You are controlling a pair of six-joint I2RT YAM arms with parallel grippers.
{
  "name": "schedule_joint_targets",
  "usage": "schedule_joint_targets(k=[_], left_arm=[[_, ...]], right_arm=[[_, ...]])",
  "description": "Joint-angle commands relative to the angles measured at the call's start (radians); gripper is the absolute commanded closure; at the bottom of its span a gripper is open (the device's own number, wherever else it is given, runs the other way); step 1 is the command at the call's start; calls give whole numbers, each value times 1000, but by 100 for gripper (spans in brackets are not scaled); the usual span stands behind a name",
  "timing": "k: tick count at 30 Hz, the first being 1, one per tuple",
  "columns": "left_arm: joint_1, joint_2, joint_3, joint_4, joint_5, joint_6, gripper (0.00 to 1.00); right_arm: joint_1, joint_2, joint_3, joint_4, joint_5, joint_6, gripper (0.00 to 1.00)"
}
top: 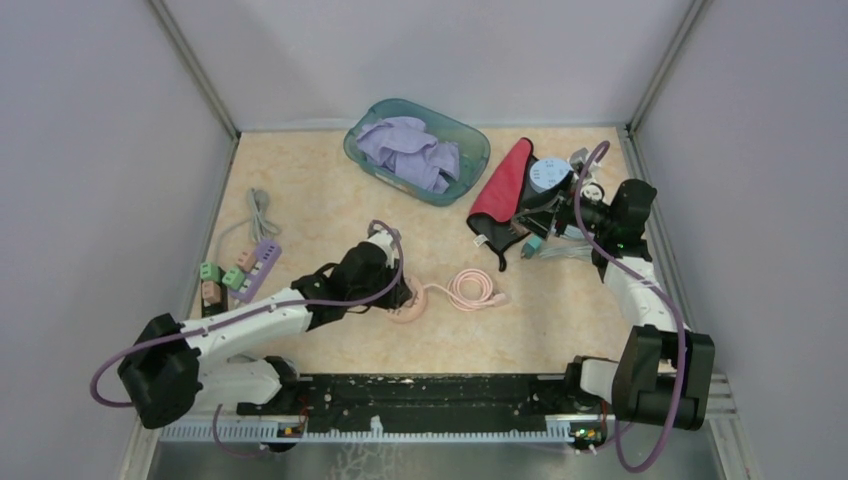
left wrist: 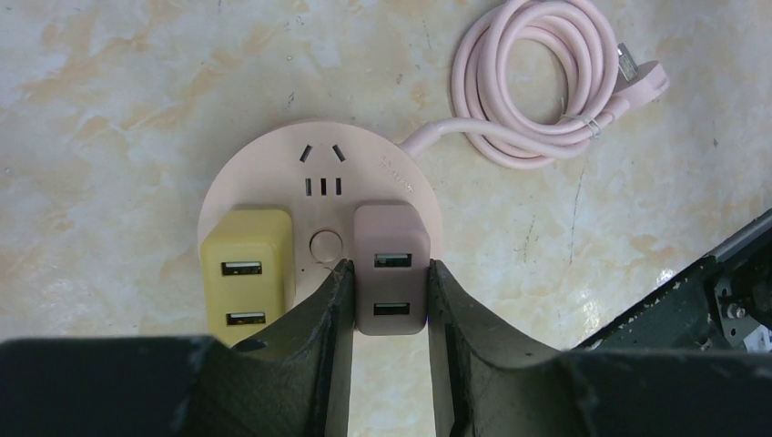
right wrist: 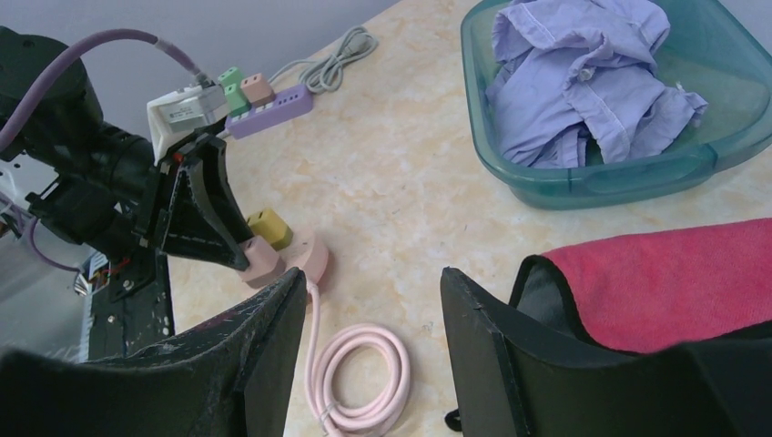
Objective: Pull the plug off the socket
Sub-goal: Move the socket to the center of the board.
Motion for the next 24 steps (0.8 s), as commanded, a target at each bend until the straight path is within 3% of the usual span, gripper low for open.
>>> schedule_joint_targets(k=[1,12,24], left_arm=[[-60,62,25,26,-69,-66,75],[-100,83,53,58,-52,-65,38],[-114,-172,7,96,20,25,33]], right_arm=[[7,-25,18,31,-14,-27,44],[8,-23,18,25,-16,-34,44],[7,-22,19,22,-33,-44,44]])
